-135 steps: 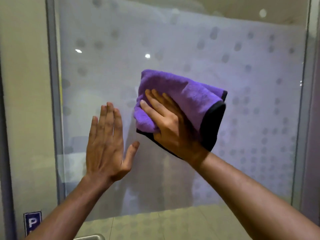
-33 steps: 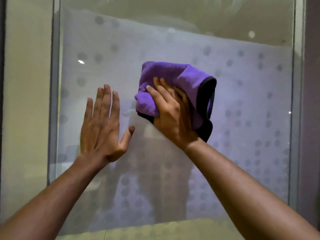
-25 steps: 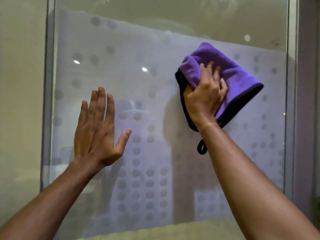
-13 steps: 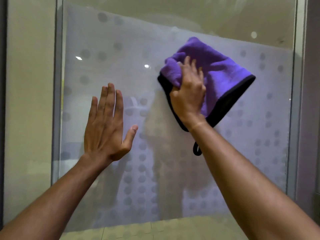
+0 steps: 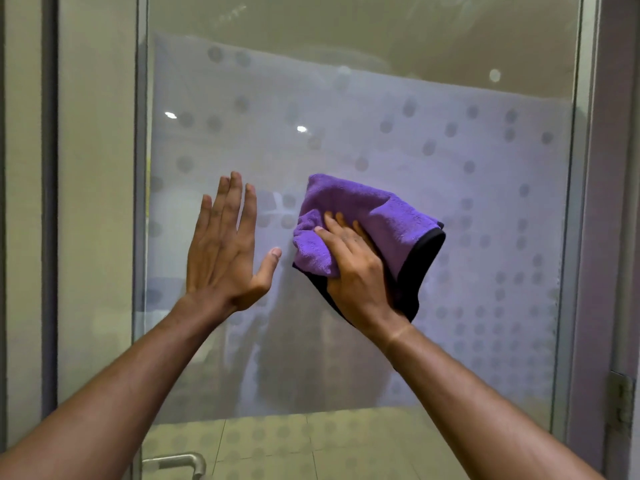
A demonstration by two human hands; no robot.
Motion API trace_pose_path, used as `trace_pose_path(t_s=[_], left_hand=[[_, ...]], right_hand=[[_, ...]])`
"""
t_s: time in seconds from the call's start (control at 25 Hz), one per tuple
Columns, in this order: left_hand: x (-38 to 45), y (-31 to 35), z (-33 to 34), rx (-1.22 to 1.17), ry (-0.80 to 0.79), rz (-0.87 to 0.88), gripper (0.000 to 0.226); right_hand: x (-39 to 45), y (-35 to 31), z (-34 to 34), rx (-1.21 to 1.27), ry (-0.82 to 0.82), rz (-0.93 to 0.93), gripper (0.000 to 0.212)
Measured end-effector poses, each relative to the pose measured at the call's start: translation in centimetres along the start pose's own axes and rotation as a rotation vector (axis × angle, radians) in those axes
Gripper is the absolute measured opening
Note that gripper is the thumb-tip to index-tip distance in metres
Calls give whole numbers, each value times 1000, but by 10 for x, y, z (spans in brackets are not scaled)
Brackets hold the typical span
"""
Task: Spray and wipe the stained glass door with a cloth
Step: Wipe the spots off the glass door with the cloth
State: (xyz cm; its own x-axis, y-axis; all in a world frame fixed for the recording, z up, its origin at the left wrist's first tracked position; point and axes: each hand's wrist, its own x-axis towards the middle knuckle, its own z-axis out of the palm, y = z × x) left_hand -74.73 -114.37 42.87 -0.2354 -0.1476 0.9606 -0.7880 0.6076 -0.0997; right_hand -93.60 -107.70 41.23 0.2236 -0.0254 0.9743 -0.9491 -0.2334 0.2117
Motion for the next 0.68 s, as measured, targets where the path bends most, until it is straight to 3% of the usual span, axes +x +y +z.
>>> trace_pose_path(t_s=[0.16,0.32,0.44,0.68], left_hand=[[-7,20,-21,-211,47,-96,84],[-18,27,-48,-378,44,-51,55],[-24,26,-67,-445,-38,34,40],[-34,28,-95,-535,-191,68,36]], right_hand=[[-8,-16,-7,31,64,92,44],[-15,-37,-11,109,70,155,48],[-20,-50,-12,180,64,201,46],[-31,-80,-10,284,76,306,46]])
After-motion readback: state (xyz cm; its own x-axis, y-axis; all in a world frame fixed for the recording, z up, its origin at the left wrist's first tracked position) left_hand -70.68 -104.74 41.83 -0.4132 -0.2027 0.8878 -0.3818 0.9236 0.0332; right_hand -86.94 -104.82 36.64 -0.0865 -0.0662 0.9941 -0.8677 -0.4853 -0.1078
